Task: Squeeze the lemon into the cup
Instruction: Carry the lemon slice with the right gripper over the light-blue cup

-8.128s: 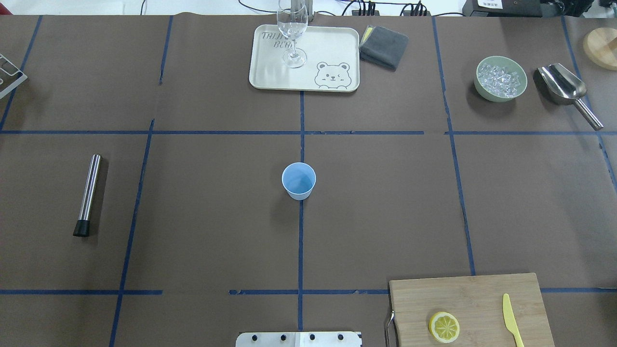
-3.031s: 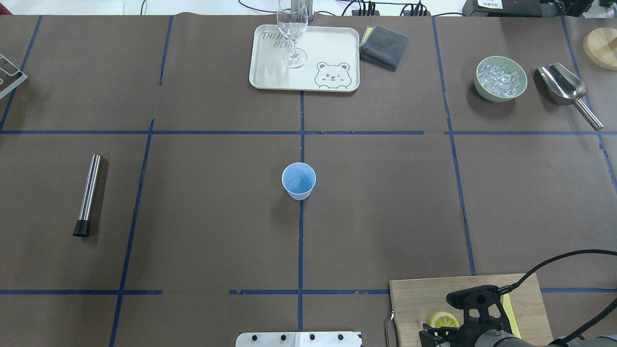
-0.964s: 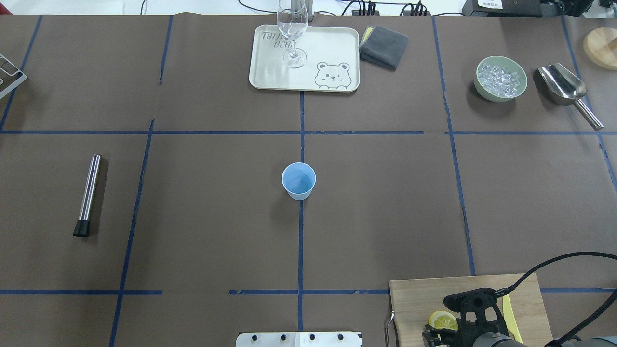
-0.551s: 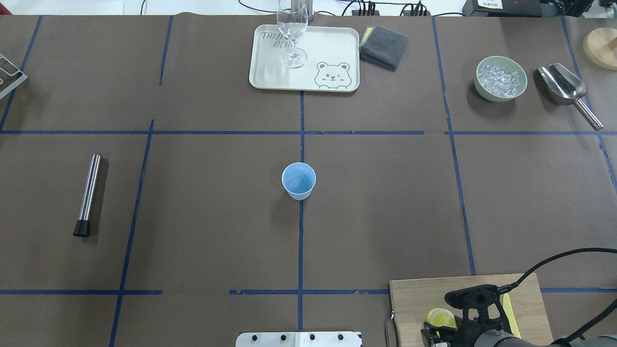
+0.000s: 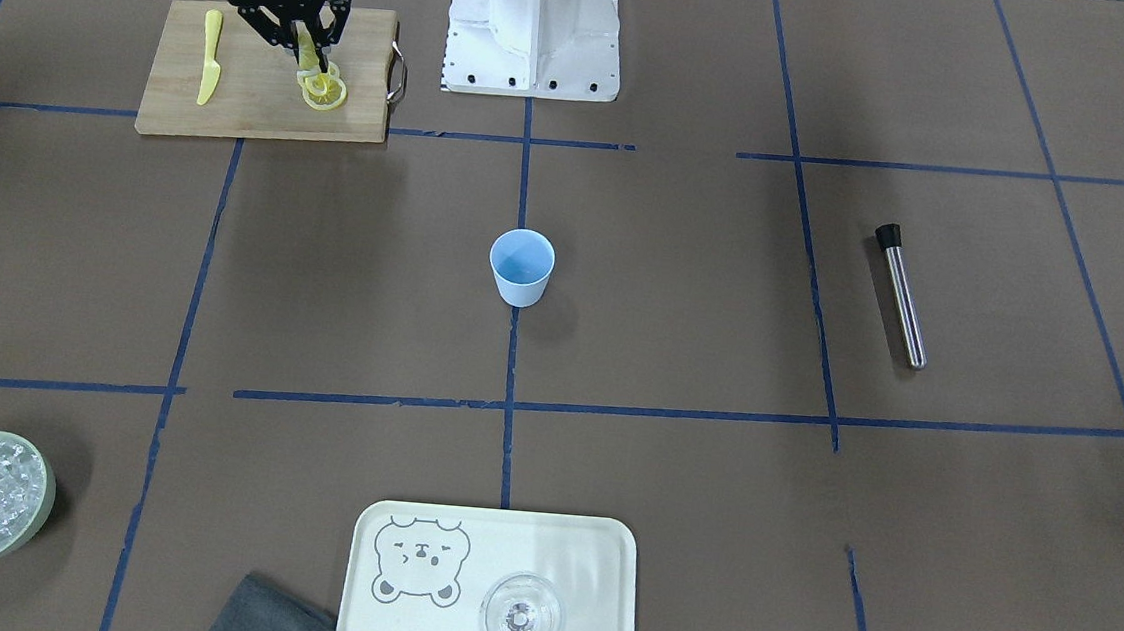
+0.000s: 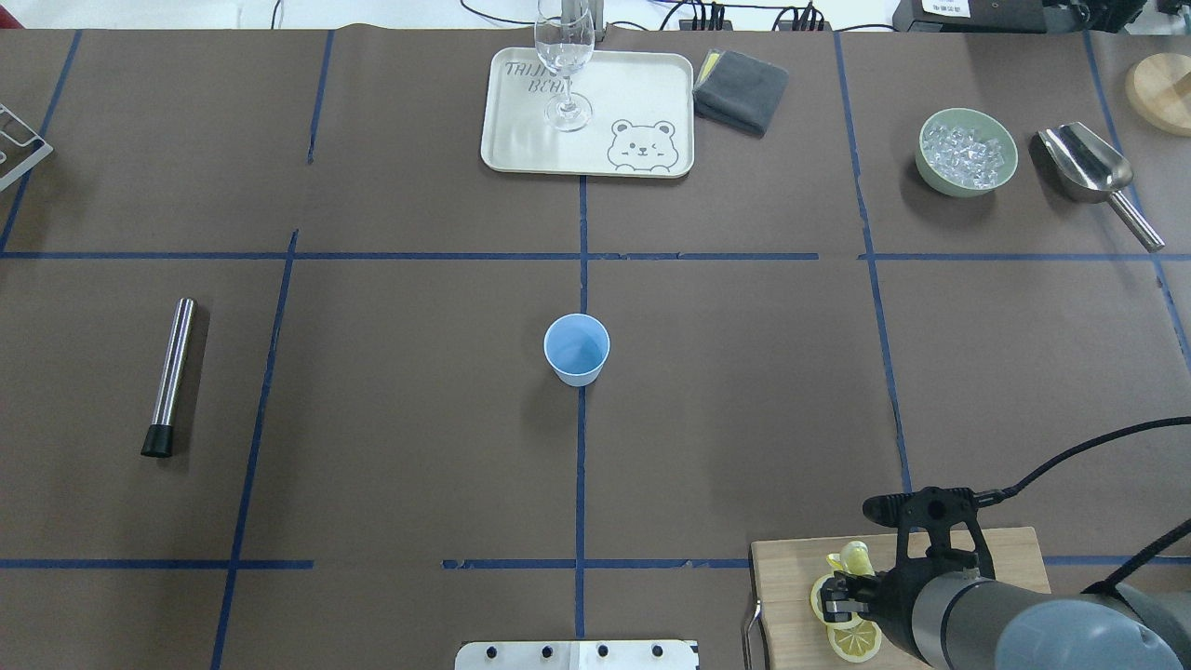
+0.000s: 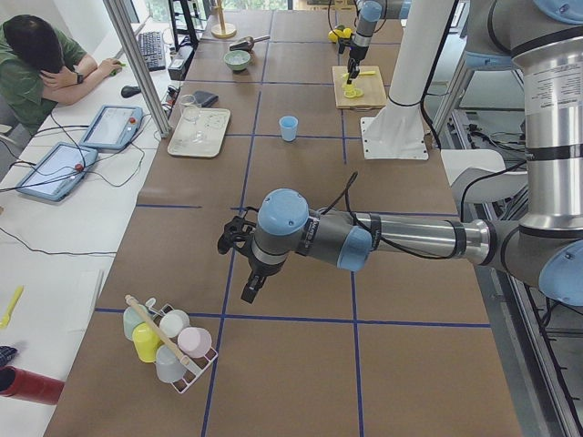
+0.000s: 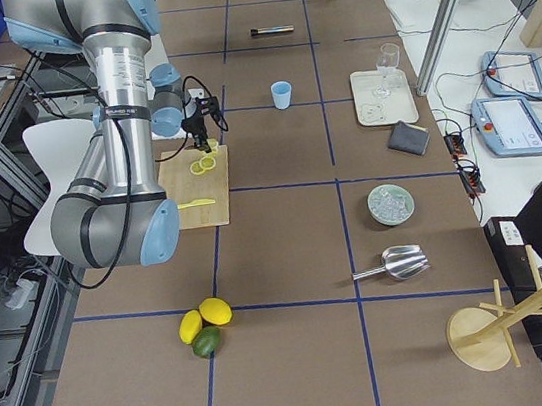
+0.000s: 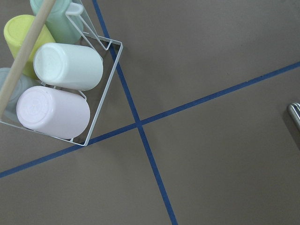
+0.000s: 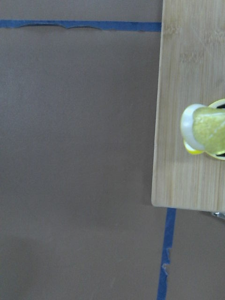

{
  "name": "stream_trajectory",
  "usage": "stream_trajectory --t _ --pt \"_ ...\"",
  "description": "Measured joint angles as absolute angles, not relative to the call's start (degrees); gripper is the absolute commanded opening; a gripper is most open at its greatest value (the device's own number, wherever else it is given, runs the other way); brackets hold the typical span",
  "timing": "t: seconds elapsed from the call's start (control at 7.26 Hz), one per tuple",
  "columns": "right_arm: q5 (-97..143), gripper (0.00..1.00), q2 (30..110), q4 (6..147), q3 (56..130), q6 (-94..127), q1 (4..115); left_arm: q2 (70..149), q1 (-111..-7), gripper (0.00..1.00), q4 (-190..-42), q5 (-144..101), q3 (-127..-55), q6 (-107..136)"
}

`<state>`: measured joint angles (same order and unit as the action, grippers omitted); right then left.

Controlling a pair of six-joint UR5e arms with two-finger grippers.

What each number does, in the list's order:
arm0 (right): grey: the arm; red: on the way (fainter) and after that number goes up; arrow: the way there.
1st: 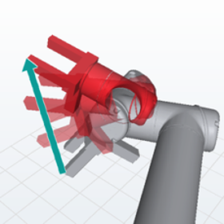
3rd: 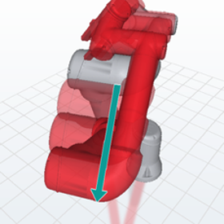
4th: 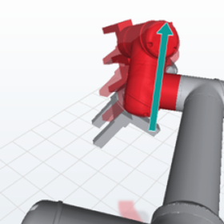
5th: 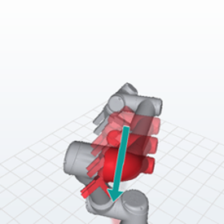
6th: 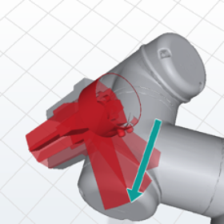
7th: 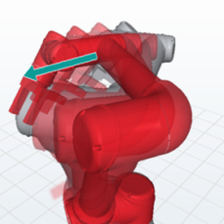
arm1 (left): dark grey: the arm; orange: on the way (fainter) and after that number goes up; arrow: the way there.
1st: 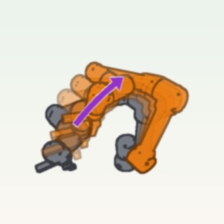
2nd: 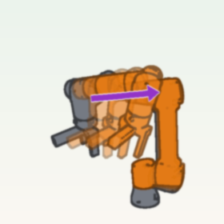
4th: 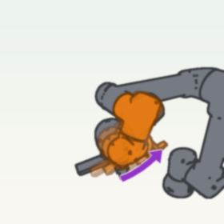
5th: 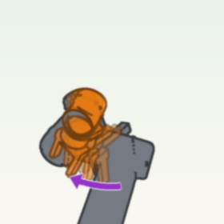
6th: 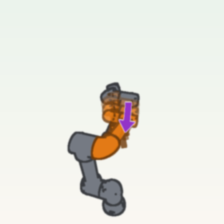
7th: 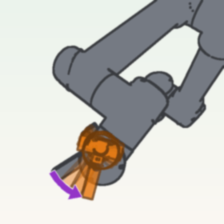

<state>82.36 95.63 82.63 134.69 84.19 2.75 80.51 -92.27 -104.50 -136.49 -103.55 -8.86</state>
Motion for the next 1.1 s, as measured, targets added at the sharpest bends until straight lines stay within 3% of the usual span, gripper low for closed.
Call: stream_trajectory --t 0.69,1.1 --pt "88.9 0.20 67.0 110.5 132.5 80.3 12.6 80.5 -92.2 1.00 -104.5 -136.5 -103.2 -8.7" --pt "92.7 0.20 56.0 112.7 123.5 76.2 20.4 80.5 -92.2 1.00 -104.4 -136.5 -103.1 -8.7"
